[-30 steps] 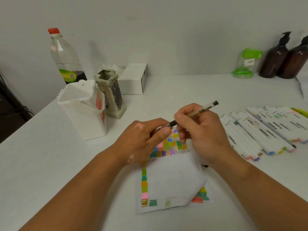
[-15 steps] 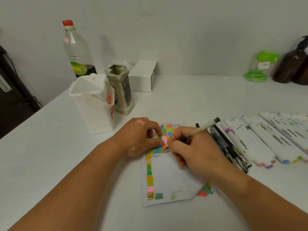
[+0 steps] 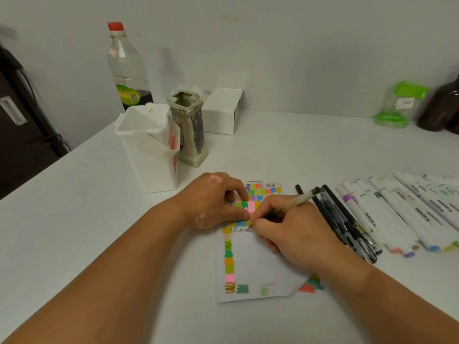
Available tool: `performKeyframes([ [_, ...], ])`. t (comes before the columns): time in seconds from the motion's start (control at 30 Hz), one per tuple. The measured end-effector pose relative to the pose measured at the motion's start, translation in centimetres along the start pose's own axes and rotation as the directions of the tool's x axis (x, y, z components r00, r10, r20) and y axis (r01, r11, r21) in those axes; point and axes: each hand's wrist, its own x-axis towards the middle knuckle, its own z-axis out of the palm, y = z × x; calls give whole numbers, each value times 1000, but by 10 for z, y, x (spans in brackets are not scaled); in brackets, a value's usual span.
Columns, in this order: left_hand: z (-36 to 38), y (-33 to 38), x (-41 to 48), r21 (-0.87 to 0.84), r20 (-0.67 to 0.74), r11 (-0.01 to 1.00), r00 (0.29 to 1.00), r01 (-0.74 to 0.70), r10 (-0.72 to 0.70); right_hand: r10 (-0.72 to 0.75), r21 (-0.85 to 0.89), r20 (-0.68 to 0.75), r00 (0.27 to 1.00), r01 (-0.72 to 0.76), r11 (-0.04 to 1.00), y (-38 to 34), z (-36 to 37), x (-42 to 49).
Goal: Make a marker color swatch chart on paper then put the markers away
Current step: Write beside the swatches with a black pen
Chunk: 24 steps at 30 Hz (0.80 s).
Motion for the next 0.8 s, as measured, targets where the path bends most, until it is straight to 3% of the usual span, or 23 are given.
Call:
performKeyframes([
  [0.8, -1, 3, 0, -37, 15, 998, 999, 48, -47, 30, -93, -110, 994, -40, 995, 1, 1, 2],
])
